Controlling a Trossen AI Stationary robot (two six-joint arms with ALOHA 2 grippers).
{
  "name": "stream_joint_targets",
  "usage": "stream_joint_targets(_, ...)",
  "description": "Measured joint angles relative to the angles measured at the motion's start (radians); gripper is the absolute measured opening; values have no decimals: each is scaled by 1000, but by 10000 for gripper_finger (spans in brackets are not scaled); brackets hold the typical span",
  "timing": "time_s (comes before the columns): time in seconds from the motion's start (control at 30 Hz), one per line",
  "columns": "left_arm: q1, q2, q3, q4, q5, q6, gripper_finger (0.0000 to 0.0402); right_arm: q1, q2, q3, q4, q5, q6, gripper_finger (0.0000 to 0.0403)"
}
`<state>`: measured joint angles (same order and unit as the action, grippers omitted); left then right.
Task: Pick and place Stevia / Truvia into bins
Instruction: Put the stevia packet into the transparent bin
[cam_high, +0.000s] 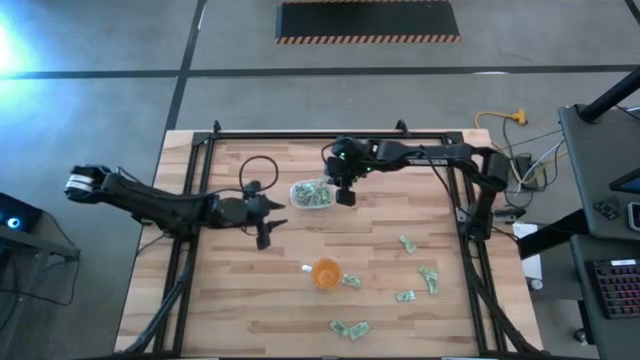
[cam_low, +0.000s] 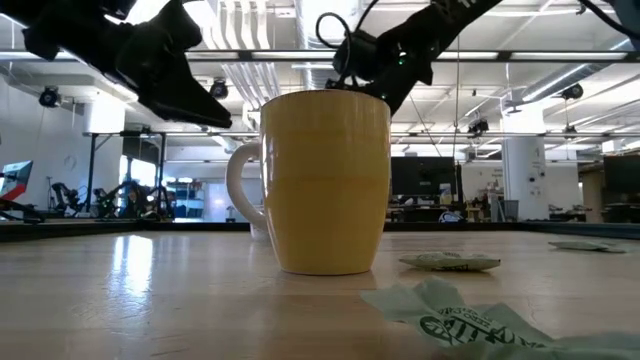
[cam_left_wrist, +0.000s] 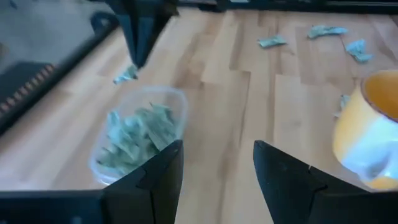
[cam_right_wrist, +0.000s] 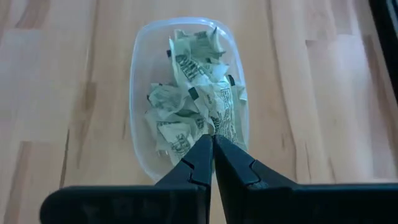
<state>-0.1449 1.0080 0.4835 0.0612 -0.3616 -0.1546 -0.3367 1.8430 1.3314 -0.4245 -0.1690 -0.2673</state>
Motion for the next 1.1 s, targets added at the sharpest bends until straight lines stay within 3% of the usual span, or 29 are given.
stream_joint_targets(0.23,-25,61,4,18,9,-73,178,0,20,17,-34,1,-69,20)
stream_joint_targets(0.5,-28,107,8,63,10,-75,178,0,18,19,-35,10,-113,97)
stream_joint_targets(0.7,-54,114,26,68,125,-72,178,-5,-54,26,-332,4,-76,135)
stream_joint_targets(0.9,-114,112,27,66,144,-36,178,38,-203,-111,-429,-86,7,143)
stream_joint_targets(1.1,-201,112,22,86,145,-49,178,124,-389,-336,-301,-91,145,142)
